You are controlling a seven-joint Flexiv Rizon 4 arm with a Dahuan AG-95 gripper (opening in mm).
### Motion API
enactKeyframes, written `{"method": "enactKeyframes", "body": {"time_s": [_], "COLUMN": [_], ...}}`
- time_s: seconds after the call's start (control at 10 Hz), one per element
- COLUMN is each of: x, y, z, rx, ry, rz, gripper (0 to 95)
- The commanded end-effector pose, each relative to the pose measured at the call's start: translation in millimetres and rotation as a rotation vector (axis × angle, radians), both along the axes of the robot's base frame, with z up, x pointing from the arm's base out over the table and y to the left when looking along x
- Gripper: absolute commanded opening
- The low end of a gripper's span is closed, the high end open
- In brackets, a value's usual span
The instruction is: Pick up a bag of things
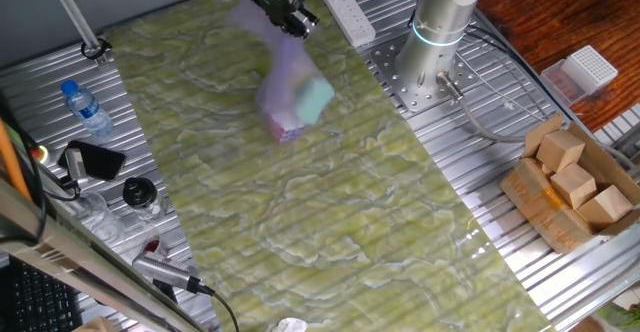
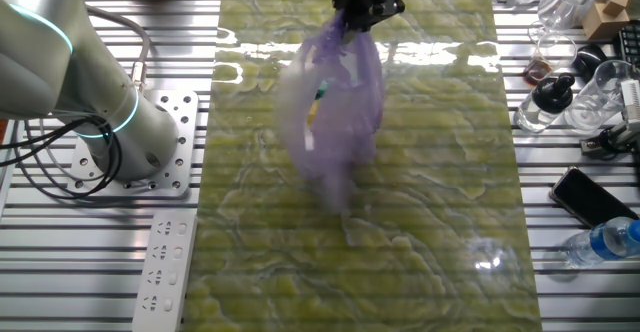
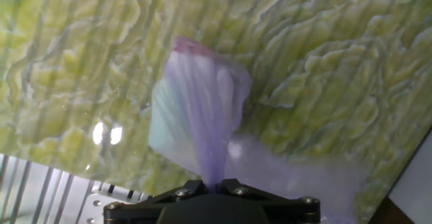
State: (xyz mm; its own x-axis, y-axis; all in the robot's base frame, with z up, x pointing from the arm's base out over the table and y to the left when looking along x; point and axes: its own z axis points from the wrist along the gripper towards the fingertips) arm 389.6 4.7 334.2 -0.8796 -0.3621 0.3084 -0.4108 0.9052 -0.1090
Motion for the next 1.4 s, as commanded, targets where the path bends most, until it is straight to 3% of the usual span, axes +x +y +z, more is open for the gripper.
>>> {"method": "enactKeyframes", "body": {"time_s": [0.1,0.4,0.7,1.0,1.4], "x": [-1.3,-1.3,-1.3,-0.7,10.1], "y": [-0.6,-0.6,-0.6,-1.9,-3.8], "z": [-1.2,-1.2,-1.2,1.0,23.1], "rx": [0.008,0.097,0.099,0.101,0.112], "ry": [-0.033,-0.203,-0.241,-0.227,-0.228], "rz": [0.021,0.079,0.074,0.095,0.103], "gripper": [0.0,0.0,0.0,0.0,0.0]}}
